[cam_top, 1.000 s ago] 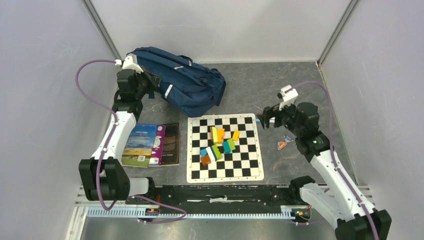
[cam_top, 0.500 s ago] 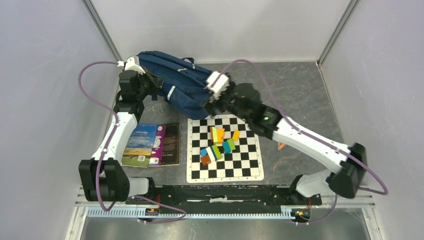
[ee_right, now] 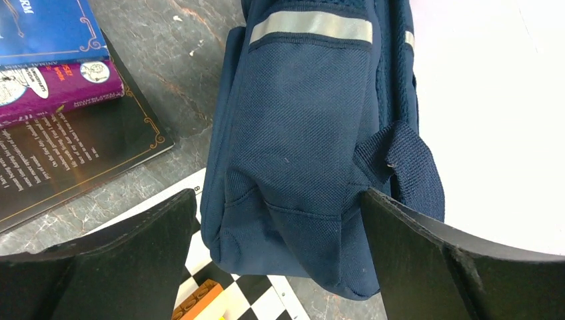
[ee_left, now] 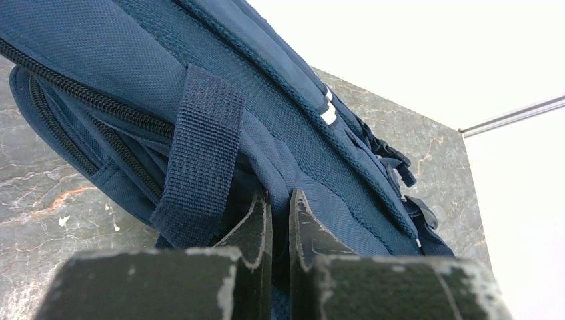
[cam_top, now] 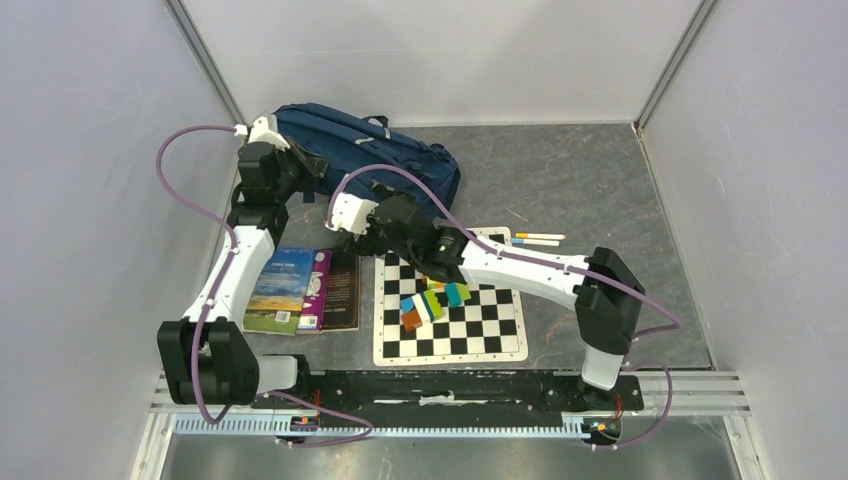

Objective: Pack the student bag
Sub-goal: Pick up the student bag at the center of the board.

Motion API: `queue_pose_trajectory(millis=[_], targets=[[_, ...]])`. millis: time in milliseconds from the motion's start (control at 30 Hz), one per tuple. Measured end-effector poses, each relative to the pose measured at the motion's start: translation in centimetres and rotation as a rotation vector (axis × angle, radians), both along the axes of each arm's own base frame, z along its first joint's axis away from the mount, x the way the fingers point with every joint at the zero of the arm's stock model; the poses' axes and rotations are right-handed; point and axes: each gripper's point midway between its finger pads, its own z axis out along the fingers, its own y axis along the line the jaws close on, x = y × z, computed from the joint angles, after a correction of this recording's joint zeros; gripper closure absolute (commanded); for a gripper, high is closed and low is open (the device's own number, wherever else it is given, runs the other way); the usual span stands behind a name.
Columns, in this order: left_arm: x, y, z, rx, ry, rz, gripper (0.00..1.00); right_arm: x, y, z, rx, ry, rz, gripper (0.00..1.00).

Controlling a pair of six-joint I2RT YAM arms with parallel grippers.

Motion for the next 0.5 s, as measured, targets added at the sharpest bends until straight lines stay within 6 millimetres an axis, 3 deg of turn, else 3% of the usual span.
queue_pose_trajectory(millis=[233,500], targets=[[0.0,0.0,-0.1,-0.003,0.002,0.0,0.98,-0.4,0.4,-1.1,-0.023,-0.031,-0.054,0.02],[-0.2,-0.4,-0.4,-0.009,0.01,-0.007,0.98,0.8,-0.5,-3.2,-0.055,-0.108,-0.22,0.02]])
